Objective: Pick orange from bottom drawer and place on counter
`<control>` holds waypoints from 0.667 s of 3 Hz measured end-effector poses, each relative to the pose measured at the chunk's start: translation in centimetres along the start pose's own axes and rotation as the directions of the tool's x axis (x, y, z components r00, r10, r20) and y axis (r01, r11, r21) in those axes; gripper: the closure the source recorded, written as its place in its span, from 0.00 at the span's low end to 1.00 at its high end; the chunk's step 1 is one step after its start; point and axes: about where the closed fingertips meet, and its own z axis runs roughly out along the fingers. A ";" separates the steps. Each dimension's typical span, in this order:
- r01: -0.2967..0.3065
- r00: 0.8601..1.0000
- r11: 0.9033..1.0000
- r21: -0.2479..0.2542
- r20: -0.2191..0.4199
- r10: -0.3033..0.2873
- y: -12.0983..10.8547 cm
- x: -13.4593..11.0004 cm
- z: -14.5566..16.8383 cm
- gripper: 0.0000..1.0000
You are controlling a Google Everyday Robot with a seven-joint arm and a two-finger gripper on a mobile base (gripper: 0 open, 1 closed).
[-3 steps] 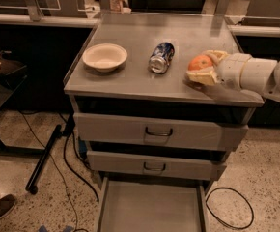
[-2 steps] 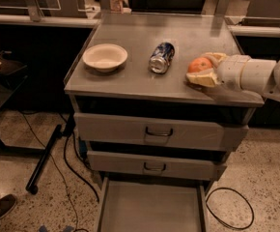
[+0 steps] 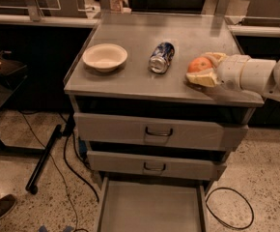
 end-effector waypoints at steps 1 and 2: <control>0.000 1.000 1.000 0.000 0.000 0.000 0.0 0.0 0.0 0.27; 0.000 1.000 1.000 0.000 0.000 0.000 0.0 0.0 0.0 0.03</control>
Offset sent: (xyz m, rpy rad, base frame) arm 0.0000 0.0000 0.0000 0.0000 0.0000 0.0000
